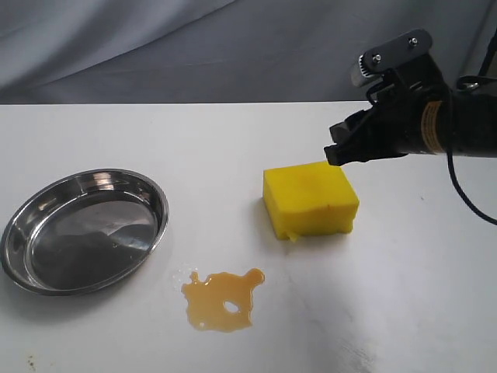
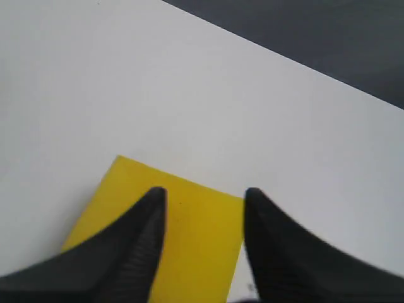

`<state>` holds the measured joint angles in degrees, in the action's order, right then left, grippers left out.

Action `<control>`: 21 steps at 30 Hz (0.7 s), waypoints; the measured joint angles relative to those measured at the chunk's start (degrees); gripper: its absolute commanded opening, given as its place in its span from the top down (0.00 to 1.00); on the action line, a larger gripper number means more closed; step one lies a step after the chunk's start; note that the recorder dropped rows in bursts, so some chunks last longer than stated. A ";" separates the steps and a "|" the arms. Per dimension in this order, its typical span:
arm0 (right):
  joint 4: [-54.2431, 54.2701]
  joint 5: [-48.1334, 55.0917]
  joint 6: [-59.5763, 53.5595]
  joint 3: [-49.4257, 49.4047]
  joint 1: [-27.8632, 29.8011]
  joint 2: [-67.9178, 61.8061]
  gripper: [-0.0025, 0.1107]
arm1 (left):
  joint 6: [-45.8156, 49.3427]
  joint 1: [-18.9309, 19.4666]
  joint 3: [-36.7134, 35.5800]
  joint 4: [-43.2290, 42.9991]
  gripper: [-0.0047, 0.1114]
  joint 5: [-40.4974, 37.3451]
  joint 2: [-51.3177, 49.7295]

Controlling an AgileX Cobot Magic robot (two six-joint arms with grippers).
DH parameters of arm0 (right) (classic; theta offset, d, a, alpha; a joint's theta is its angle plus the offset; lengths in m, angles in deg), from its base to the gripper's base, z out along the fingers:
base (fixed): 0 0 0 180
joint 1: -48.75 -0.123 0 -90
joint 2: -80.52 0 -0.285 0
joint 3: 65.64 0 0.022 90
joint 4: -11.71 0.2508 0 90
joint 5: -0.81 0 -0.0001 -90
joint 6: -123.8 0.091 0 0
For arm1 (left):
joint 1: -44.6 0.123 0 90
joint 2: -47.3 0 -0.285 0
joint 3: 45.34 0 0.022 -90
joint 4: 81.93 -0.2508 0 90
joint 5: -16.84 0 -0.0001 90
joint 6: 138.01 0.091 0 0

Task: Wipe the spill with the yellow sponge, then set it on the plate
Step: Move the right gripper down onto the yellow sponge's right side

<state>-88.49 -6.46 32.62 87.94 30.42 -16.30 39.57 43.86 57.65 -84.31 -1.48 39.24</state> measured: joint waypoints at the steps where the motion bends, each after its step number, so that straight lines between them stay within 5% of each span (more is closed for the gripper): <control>1: 0.11 0.10 0.00 0.00 0.00 0.00 0.22 | 0.00 0.00 0.00 0.00 0.96 0.00 0.00; 3: 0.11 0.74 0.00 0.00 0.00 -0.24 0.04 | 0.00 0.00 0.00 0.00 0.96 0.00 0.00; 21: 0.11 4.12 -0.02 -1.65 0.00 -8.69 0.05 | 0.00 0.00 0.00 0.00 0.96 0.00 0.00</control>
<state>-88.37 -2.35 32.60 86.29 30.42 -24.99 39.57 43.86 57.65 -84.31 -1.48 39.24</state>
